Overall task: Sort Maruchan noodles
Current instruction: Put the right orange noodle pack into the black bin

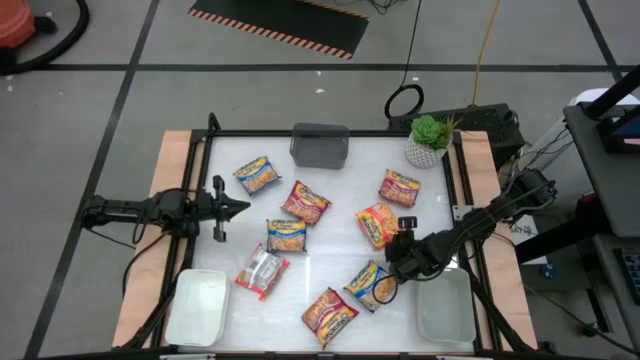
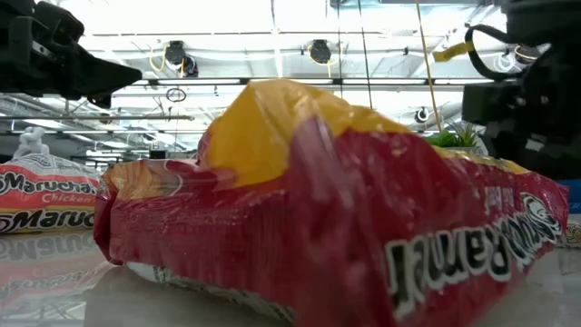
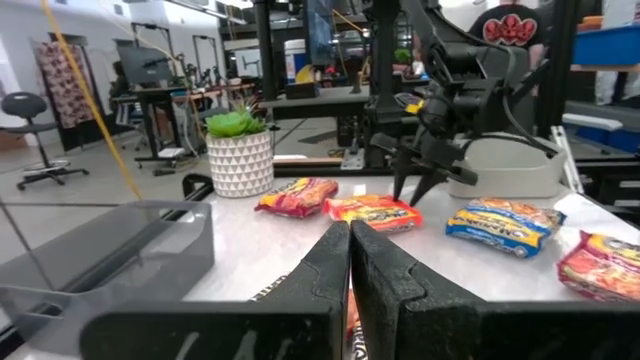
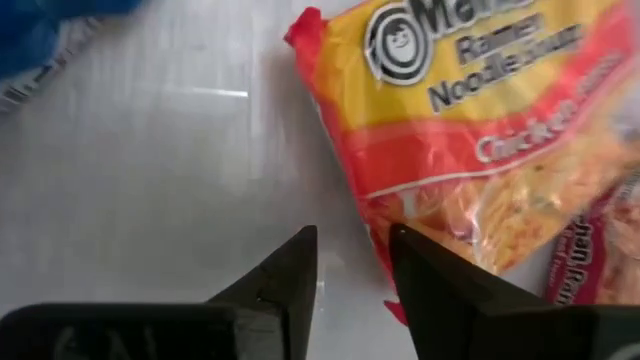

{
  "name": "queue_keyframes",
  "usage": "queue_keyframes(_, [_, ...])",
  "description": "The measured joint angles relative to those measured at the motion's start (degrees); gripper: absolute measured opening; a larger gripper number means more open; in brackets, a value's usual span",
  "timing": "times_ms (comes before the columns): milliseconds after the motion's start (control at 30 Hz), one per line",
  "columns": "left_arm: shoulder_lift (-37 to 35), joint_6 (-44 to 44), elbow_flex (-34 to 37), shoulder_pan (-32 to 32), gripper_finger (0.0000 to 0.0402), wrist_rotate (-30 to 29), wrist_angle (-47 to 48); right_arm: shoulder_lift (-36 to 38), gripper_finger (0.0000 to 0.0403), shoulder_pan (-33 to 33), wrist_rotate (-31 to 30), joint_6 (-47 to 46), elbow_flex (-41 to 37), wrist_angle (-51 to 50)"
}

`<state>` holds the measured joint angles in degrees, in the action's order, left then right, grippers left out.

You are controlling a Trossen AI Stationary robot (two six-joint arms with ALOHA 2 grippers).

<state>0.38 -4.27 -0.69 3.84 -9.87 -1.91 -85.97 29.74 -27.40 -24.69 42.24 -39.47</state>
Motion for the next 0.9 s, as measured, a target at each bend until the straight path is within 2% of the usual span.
queue_keyframes(167, [0.0,-0.1,0.0,0.0,0.0019,-0.7,-0.1,0.0,0.0138,0.0,-2.6,0.2,-1.4,0.9])
queue_keyframes(367, [0.0,0.0,0.0,0.0,0.0019,-0.7,-0.1,0.0,0.0123,0.0,-2.8,3.6,-1.4,1.1])
queue_keyframes(900, [0.0,0.0,0.0,0.0,0.0019,-0.7,-0.1,0.0,0.0019,0.0,-3.1,15.1,-1.4,6.4])
